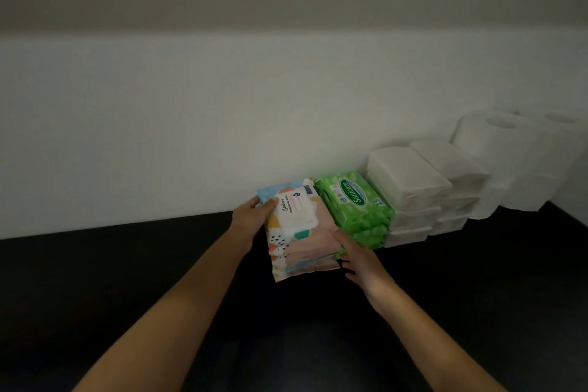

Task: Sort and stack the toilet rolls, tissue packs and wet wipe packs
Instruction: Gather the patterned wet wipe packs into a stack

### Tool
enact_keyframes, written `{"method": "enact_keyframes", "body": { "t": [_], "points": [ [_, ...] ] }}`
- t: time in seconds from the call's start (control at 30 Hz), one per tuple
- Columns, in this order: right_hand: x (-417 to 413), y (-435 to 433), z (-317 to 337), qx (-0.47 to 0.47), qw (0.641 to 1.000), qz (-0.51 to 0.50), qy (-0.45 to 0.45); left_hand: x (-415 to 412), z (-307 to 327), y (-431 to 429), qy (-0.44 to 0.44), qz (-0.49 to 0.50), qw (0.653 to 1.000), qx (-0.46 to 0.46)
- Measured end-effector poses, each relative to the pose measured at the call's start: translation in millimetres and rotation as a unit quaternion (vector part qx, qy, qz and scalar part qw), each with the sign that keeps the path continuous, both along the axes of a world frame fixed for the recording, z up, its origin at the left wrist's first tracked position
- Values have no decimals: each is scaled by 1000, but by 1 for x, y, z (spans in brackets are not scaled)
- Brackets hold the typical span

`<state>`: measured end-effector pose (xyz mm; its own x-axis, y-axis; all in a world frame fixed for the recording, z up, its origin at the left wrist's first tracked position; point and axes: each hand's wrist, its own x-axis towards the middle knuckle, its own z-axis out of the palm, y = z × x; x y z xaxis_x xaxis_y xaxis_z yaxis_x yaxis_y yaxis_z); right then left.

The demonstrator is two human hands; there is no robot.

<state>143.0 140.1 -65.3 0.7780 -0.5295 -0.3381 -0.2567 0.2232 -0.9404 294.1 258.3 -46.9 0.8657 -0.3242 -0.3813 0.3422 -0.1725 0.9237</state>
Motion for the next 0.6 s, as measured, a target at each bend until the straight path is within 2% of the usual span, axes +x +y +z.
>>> {"method": "enact_keyframes", "body": {
  "t": [0.13, 0.2, 0.37, 0.6],
  "points": [
    [2, 0, -9, 28, 1000, 0, -3, -8, -8, 4, 121, -31, 991, -44],
    [3, 1, -15, 28, 1000, -7, -4, -12, -14, 7, 155, -62, 984, -63],
    [4, 7, -17, 33, 999, 5, -3, -27, -19, 10, 165, -105, 974, -114],
    [9, 15, -21, -21, 999, 15, 27, -36, -19, 4, 161, -36, 972, -168]
  ]
}}
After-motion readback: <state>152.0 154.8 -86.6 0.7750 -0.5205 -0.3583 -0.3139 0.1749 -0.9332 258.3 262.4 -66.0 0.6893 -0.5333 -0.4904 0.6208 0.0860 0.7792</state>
